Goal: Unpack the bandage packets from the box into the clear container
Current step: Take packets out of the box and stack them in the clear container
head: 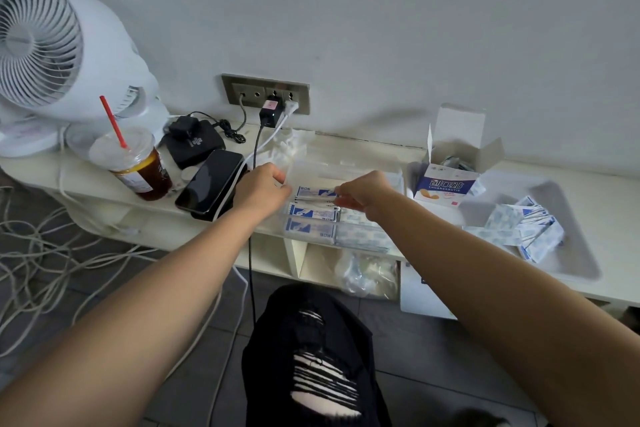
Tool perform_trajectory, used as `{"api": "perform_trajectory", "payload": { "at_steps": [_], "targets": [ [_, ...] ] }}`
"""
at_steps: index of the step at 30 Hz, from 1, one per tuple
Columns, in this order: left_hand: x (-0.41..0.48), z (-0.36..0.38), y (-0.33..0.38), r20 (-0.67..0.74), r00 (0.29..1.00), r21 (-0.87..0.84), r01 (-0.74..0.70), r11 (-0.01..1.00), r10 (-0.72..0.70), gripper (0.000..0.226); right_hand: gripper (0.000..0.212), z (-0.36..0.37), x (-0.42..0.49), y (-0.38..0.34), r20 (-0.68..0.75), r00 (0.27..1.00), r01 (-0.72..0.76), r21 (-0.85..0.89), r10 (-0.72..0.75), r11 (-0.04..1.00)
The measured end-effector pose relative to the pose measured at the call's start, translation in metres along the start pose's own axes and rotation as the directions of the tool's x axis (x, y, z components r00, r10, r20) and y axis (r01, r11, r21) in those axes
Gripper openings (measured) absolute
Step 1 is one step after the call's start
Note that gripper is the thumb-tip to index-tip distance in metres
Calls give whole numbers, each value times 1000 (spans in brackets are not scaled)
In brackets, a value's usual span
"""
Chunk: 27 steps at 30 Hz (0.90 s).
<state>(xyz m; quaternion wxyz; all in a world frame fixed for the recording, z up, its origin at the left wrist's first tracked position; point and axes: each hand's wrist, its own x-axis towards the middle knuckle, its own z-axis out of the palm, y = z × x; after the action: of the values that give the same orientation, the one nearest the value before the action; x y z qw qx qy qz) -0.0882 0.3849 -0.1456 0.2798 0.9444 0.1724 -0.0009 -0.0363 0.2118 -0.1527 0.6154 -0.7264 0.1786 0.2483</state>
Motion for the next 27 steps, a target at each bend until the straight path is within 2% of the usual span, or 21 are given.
{"api": "perform_trajectory", "payload": {
  "at_steps": [4,9,14,17,20,22,24,27],
  "targets": [
    [0,1,-2,6,1000,-12,-3,1000,3,25,31,-2,2,0,-35,999,14,7,-14,1000],
    [0,0,-2,12,1000,-17,2,1000,-2,25,4,1,-11,-2,41,998,-42,59,40,997],
    [-2,0,0,20,1000,3,-5,1000,5,26,5,-5,-15,0,69,997,-39,87,34,995],
    [-4,-2,6,-32,999,62,-25,998,27,30,18,-21,-24,-9,113,990,80,63,-87,995],
    [-9,-2,25,-166,976,95,-128,987,142,26,23,-50,-39,-17,164,943,295,-8,-290,956],
    [-15,6,52,-208,945,70,-243,968,252,19,22,-80,-46,-14,117,920,384,-88,-373,919],
    [-25,21,84,-187,920,28,-345,938,344,14,22,-112,-49,-5,18,914,404,-144,-406,903],
    [-44,53,130,-77,876,-32,-480,877,476,13,20,-160,-48,17,-121,906,360,-283,-406,889]
  ]
}}
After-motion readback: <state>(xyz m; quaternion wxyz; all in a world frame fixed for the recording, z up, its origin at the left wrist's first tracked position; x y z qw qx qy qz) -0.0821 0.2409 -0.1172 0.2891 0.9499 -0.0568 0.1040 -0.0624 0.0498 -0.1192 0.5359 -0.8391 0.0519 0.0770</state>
